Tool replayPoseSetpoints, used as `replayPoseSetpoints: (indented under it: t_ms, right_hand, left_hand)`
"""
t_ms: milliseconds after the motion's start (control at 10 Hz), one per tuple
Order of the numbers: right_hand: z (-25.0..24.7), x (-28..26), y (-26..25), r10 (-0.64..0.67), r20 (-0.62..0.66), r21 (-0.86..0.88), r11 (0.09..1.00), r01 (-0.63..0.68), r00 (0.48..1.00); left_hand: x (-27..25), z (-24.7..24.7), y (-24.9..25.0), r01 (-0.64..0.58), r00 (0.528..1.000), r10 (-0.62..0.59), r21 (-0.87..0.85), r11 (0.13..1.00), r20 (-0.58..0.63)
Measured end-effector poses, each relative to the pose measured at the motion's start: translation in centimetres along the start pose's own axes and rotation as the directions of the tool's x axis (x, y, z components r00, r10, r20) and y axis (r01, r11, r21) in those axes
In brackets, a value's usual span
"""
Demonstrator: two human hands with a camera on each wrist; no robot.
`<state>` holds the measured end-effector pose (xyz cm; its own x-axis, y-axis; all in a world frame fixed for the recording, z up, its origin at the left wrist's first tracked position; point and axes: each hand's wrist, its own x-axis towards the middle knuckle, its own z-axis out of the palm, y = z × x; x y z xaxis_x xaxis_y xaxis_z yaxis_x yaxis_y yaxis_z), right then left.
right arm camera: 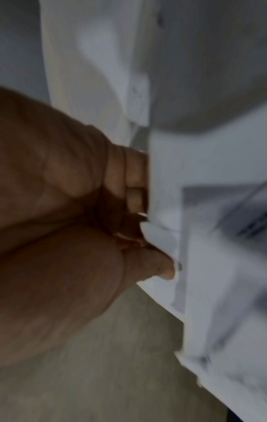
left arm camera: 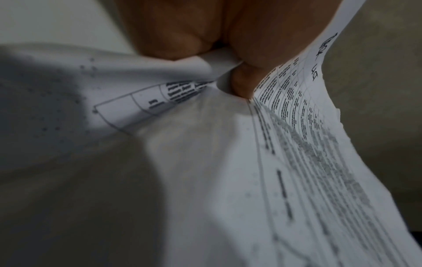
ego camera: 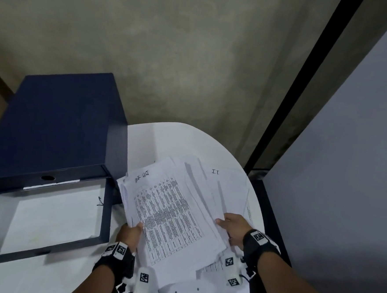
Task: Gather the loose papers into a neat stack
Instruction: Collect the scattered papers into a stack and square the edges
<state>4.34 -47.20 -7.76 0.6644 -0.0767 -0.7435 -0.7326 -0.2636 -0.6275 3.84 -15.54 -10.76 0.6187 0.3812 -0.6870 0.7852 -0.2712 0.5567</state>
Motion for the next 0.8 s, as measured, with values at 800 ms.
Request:
replayPoseSetpoints:
  t_ms: [800]
  right_hand:
    - [-10.2,-1.8,-4.2,-0.264,-0.451,-0.104,0.964,0.244,0.853]
  left_hand:
    - [-1.5,-0.5,0.8,-0.037,0.999,0.036,0.086,0.996,0.013]
